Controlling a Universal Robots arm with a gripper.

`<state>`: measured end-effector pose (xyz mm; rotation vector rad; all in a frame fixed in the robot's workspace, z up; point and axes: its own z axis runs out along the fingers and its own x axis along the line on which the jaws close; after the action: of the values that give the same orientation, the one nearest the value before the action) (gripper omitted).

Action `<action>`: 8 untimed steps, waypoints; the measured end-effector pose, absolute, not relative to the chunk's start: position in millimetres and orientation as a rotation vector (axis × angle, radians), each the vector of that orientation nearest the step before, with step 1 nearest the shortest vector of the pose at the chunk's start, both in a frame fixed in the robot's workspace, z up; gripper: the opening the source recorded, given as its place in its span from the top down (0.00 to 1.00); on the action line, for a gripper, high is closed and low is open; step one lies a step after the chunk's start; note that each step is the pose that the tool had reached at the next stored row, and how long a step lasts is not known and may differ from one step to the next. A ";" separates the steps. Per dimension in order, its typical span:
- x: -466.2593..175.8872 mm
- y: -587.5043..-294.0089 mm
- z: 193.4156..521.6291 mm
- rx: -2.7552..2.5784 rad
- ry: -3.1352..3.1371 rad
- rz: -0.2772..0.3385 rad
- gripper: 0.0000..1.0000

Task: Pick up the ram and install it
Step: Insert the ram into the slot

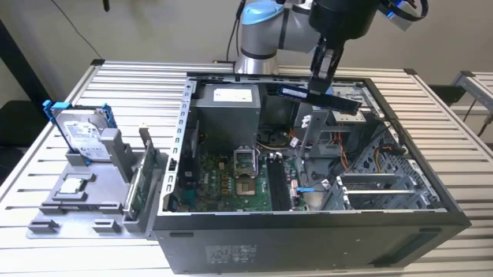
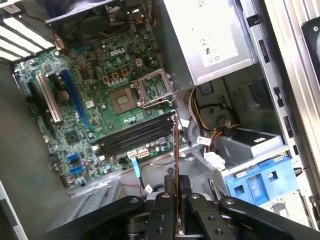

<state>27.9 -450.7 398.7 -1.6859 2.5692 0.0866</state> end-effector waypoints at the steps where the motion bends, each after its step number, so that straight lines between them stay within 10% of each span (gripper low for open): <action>1: 27.9 -450.6 398.7 -1.669 2.580 0.086 0.85; 8: 27.9 -450.7 398.0 -1.546 2.653 0.081 0.85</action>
<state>27.9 -450.7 398.0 -1.5461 2.6527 0.0807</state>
